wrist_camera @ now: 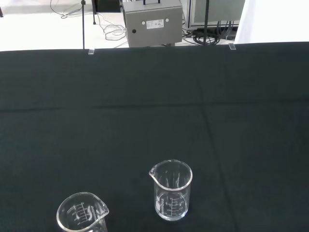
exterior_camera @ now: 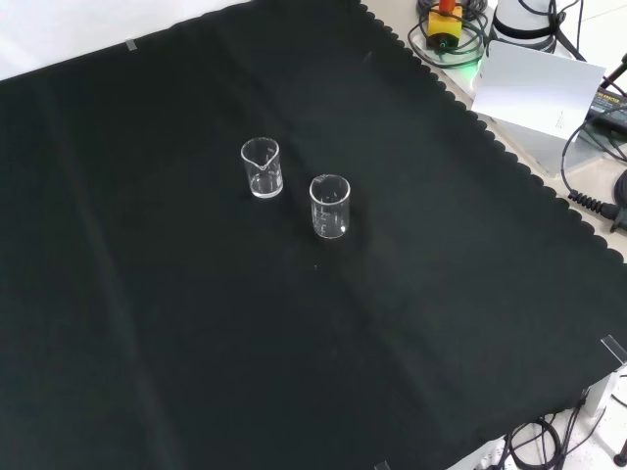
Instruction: Pick up the beaker on the right.
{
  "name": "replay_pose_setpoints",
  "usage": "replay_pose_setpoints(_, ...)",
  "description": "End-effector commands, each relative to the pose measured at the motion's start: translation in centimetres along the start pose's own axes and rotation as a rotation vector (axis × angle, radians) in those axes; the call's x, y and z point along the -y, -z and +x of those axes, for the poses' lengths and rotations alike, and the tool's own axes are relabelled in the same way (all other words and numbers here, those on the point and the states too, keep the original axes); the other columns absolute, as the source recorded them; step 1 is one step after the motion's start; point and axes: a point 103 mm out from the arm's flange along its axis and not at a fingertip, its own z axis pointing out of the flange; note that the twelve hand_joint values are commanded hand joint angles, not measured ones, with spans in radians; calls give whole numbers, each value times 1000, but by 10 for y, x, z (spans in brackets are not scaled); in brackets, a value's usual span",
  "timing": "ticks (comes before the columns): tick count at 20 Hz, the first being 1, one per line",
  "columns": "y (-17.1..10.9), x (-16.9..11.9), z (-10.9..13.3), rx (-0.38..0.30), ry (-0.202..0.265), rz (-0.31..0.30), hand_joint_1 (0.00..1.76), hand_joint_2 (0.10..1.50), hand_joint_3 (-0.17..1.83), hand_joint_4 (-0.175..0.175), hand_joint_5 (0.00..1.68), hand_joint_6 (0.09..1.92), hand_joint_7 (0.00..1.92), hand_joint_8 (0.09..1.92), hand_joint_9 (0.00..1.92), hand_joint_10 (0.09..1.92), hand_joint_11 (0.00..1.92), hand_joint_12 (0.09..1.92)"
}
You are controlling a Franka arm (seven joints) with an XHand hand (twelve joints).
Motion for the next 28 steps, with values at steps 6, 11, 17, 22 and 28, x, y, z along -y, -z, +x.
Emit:
replay_pose_setpoints(6, -2, 0, 0, 20, -6, -4, 95, 1272, 344, -26, 310, 179, 7, 506, 139, 626, 0, 1289)
replay_pose_setpoints(11, -6, -2, -4, 15, -21, 4, 91, 1279, 334, -26, 312, 175, 8, 504, 139, 624, 0, 1288)
replay_pose_setpoints(17, -28, -4, -13, 4, -43, 15, 102, 1279, 322, -26, 318, 169, 8, 503, 140, 622, 0, 1286)
replay_pose_setpoints(22, -54, -13, -23, 3, -63, 53, 124, 1278, 307, -28, 332, 163, 17, 504, 143, 621, 0, 1287)
replay_pose_setpoints(28, -89, -46, -32, -13, -59, 76, 140, 1277, 297, -29, 339, 157, 19, 503, 147, 621, 0, 1289)
